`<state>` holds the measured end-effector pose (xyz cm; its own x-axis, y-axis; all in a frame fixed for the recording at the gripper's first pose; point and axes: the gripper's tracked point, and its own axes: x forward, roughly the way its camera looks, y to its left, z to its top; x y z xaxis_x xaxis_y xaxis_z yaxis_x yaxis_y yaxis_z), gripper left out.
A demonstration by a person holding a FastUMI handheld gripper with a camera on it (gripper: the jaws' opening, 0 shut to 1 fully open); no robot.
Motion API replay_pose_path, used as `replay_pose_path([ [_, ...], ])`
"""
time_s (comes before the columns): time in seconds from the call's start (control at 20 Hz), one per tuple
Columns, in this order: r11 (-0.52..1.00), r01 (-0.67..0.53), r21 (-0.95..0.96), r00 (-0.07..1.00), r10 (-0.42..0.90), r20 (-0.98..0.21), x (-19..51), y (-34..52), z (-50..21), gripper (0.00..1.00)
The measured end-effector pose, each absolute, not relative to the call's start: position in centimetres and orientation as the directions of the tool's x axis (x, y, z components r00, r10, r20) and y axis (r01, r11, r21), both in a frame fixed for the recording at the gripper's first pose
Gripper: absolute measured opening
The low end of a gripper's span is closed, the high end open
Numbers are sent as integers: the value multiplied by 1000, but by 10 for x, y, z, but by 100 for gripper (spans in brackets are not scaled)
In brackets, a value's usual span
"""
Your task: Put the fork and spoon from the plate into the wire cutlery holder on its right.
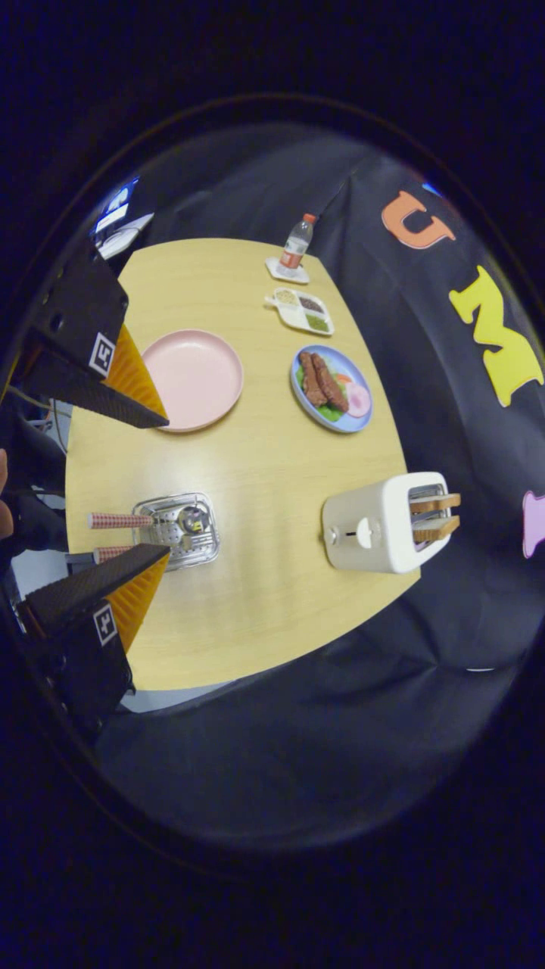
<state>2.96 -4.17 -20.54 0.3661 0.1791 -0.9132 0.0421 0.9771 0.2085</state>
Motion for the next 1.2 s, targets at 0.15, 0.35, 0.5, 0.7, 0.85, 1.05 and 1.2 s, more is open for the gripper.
replay_pose_path([
  [0.15, 971, 21, 240, 532, 192, -825, 40, -37, -174, 94],
  [0.35, 973, -25, 230, 737, 174, -653, 51, -36, -124, 95],
  [0.5, 979, -45, 201, 865, 139, -483, 58, -37, -76, 95],
  [0.7, 983, -43, 176, 962, 88, -259, 48, -34, -26, 95],
  [0.85, 979, -11, 204, 980, 51, -191, 33, -30, -19, 96],
  [1.05, 978, 14, 210, 986, 22, -168, 26, -32, -12, 96],
  [1.2, 979, 14, 202, 992, 13, -129, 16, -34, -6, 96],
])
